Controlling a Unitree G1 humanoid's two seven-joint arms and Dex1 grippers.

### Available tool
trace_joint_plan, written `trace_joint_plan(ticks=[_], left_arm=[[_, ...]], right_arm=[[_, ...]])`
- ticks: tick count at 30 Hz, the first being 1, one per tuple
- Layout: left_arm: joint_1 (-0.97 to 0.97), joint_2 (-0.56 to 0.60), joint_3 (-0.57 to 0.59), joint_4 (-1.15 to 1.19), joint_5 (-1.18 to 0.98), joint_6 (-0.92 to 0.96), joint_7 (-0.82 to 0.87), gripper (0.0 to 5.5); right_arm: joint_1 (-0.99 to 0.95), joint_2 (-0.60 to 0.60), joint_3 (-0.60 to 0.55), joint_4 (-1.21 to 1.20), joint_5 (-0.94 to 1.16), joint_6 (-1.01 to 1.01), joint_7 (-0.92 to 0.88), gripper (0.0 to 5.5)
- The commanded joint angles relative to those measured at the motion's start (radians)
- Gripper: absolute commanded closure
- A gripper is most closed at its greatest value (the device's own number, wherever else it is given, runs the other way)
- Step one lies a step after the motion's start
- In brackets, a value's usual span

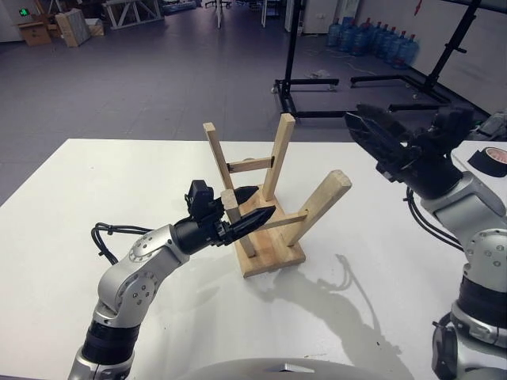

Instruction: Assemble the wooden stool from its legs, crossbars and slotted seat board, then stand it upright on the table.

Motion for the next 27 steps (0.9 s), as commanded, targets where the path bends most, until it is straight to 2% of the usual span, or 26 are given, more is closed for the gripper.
trace_joint_plan(ticks=[1,4,8,19,27], left_arm=[[-0.021,0.016,0.008,-0.004,0.012,-0.001,-0.012,1.90],[-0.025,0.023,-0.002,0.000,0.022,-0.001,-0.019,1.90],[-0.038,0.023,-0.006,0.006,0.026,0.005,-0.029,1.90],[-0.042,0.036,-0.033,0.006,0.053,0.006,-0.039,1.90],[-0.038,0.023,-0.064,0.025,0.070,0.004,-0.042,1.90]], right_arm=[[0.041,0.042,0.079,0.002,-0.052,-0.007,0.028,1.47],[0.026,0.110,0.127,0.021,-0.043,-0.005,0.019,1.47],[0.029,0.137,0.222,-0.002,-0.119,-0.009,0.035,1.47],[0.040,0.081,0.427,-0.146,-0.342,-0.041,0.123,1.47],[0.026,0.082,0.560,-0.169,-0.402,-0.012,0.189,1.47]])
